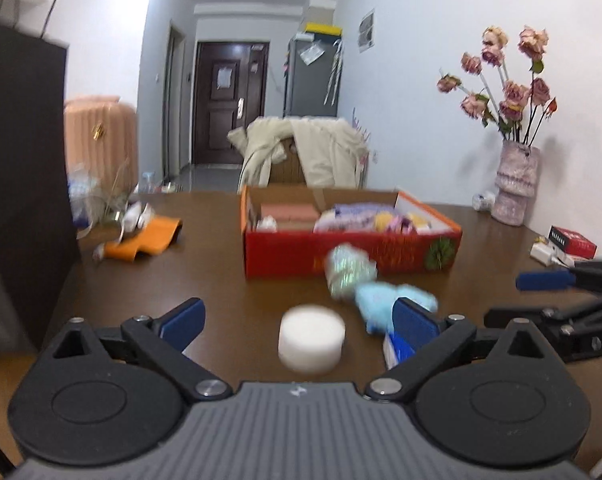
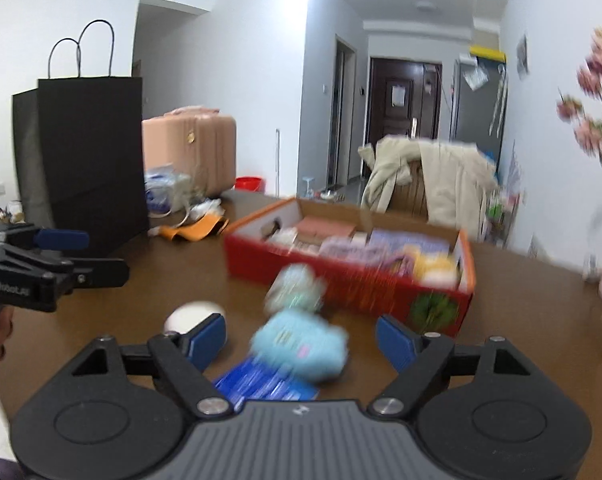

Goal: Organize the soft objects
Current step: 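Grasp the white foam cylinder with the left gripper while the right grasps the clear iridescent bag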

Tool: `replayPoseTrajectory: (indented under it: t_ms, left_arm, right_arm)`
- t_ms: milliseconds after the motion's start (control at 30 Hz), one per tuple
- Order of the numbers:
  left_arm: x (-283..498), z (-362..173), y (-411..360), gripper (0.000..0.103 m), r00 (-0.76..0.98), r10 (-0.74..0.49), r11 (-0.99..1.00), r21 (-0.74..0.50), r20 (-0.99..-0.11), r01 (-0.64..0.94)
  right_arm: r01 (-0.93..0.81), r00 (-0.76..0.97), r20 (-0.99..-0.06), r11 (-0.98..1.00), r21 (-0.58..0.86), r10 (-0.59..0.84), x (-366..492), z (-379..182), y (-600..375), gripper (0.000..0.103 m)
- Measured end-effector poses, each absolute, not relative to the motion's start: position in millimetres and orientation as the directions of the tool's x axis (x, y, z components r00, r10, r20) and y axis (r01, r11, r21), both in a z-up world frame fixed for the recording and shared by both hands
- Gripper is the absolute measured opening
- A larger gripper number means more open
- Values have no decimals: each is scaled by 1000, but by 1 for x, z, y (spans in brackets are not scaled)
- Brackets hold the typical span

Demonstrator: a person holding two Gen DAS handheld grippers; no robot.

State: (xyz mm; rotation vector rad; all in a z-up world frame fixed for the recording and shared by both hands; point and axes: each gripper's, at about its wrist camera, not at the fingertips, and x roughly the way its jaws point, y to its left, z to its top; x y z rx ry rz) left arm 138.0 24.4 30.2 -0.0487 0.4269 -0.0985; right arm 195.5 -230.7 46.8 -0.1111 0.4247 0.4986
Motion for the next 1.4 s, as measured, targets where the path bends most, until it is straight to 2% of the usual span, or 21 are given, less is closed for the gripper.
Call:
replayPoseTrajectory:
  t_ms: [133,333,667,867,933,1233,1400]
  left_arm:
    - [130,19,28,102,892,-80,996,-65,-446,57]
    - [133,19,26,102,892,-91,995,-71,-442,67]
    - [168,0,18,102,856,-109,994,-76,-505,82]
    - [194,-8,21,101,849,-133,990,-115,-512,86]
    - [202,-10,23,99,844,-140,988,-133,-517,82]
    - [246,-10,34,84,840,-130,986,-156,-526,55]
    - [260,-12,30,84,823,-181,979,-174,-539,102]
  right_arm:
    - [-493,751,-463,866,82,471,166,21,-230,82]
    - [-468,765,-466,881,75,446,156,17,-228,82]
    - [-450,753,-487,886,109,442,183,14,-229,80]
    - [-457,736,-495,879,138,461,206,13,-222,68]
    - [-466,728,-497,872,147,473,214,12,-217,63]
    - [-458,722,-513,876,149,465,263,12,-202,59]
    - [-459,716,-522,876,149,464,300,14,-193,58]
